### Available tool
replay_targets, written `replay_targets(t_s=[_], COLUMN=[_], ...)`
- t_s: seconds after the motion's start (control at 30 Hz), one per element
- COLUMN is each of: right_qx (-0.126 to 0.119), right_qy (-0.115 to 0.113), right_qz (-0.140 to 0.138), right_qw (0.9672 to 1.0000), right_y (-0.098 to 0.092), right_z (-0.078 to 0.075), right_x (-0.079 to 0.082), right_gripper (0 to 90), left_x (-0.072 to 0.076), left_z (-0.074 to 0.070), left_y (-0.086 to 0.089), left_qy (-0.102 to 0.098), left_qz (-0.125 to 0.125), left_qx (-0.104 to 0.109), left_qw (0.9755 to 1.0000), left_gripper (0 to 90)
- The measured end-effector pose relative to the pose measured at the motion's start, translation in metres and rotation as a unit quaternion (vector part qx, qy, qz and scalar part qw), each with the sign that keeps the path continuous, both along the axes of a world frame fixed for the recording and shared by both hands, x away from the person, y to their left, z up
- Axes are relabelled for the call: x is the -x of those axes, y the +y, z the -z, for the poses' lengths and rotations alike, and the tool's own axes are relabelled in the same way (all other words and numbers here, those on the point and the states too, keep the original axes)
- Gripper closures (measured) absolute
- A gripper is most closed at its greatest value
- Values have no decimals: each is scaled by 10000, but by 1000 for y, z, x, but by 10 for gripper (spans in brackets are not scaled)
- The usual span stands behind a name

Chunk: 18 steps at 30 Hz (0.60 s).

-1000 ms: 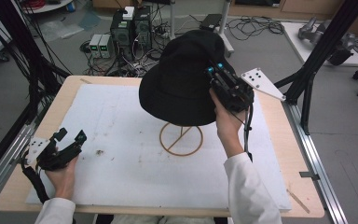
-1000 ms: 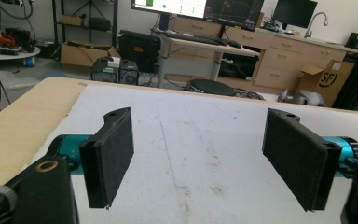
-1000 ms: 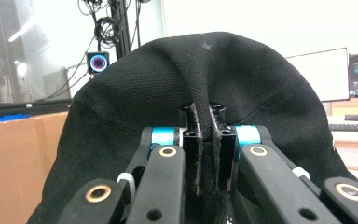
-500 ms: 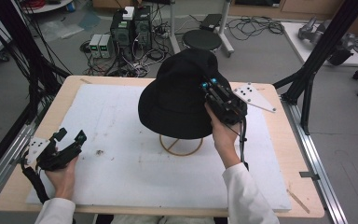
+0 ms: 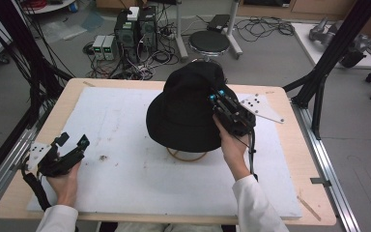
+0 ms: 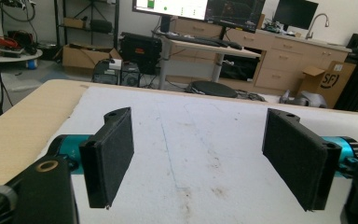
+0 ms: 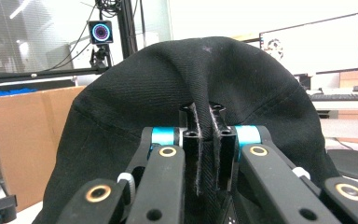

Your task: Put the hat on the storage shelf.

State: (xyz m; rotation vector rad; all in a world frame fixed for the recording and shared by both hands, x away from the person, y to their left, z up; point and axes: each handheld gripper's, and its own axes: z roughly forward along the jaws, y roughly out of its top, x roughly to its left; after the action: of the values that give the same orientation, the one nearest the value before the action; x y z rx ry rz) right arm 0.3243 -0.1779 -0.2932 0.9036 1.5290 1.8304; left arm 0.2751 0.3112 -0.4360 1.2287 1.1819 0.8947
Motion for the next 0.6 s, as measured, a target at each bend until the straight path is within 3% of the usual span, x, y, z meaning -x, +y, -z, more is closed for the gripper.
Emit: replay_targets(t_s=[0.47, 0.6], right_qx=[-113, -291], right_qy=[72, -57], right_qz=[-142, -309], right_qw=[9998, 9991], right_y=[-5, -9], right_z=[16, 17], right_x=[6, 6], right_gripper=[849, 766], left_x=[1, 1], left_z=[0, 0], left_y=[-1, 0], left_qy=[8, 18], left_qz=[0, 2], left_qx=[-10, -12], left_qw=[10000, 10000], left_gripper=[251, 251])
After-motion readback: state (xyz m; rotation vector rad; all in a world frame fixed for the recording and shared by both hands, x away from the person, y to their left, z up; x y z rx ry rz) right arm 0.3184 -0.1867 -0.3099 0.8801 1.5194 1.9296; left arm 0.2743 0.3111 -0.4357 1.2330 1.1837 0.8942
